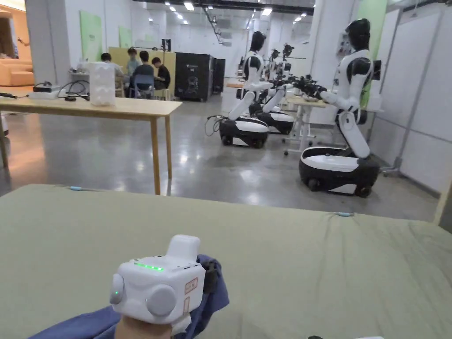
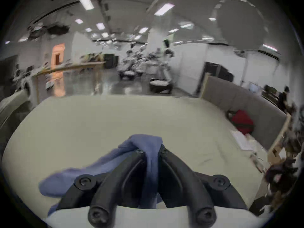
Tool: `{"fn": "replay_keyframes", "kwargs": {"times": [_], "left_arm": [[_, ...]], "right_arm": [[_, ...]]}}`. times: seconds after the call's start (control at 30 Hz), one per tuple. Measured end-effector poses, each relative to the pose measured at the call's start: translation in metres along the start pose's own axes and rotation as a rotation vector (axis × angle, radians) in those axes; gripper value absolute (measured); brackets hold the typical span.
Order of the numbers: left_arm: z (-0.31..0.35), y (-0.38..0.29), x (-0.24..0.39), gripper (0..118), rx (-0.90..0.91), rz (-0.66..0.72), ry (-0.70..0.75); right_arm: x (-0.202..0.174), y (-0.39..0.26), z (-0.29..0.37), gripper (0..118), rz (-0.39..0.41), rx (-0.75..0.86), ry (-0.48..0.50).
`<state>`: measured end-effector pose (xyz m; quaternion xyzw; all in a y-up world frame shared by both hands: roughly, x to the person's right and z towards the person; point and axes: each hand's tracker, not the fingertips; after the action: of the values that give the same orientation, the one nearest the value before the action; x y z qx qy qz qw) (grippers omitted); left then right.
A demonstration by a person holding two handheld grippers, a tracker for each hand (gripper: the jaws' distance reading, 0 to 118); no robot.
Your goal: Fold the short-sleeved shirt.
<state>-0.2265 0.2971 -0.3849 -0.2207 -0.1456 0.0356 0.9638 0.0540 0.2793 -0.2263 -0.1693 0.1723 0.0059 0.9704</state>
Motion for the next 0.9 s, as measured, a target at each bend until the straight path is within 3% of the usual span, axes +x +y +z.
{"fn": "replay_keyframes", "kwargs": {"times": [0.1,0.23,0.37,0.47,0.6,0.63,0.7,0.73,0.9], "left_arm": [[-0.014,0.016,0.085,7,0.034,-0.06,-0.147],[-0.059,0.001,0.177,7,-0.06,-0.127,-0.254],[-0.12,-0.051,0.232,7,-0.237,-0.207,-0.217],[-0.154,-0.09,0.249,7,-0.342,-0.187,-0.181],[-0.159,-0.112,0.251,10,-0.321,-0.157,-0.157],[-0.154,-0.111,0.252,26,-0.289,-0.168,-0.139],[-0.135,-0.1,0.25,101,-0.228,-0.171,-0.106],[-0.118,-0.093,0.245,118,-0.185,-0.14,-0.126],[0.01,-0.061,0.205,115,0.047,-0.178,-0.039]], "right_arm": [[0.031,0.002,0.025,0,-0.014,0.022,-0.058],[0.072,-0.003,0.049,0,-0.03,0.022,-0.128],[0.108,-0.017,0.059,0,-0.056,0.017,-0.177],[0.129,-0.025,0.065,0,-0.072,0.008,-0.215],[0.147,-0.033,0.071,0,-0.077,0.005,-0.235],[0.149,-0.033,0.072,0,-0.076,0.005,-0.234],[0.151,-0.033,0.073,0,-0.085,0.006,-0.23],[0.15,-0.032,0.074,0,-0.092,0.007,-0.228],[0.129,-0.029,0.082,0,-0.069,0.015,-0.193]]}}
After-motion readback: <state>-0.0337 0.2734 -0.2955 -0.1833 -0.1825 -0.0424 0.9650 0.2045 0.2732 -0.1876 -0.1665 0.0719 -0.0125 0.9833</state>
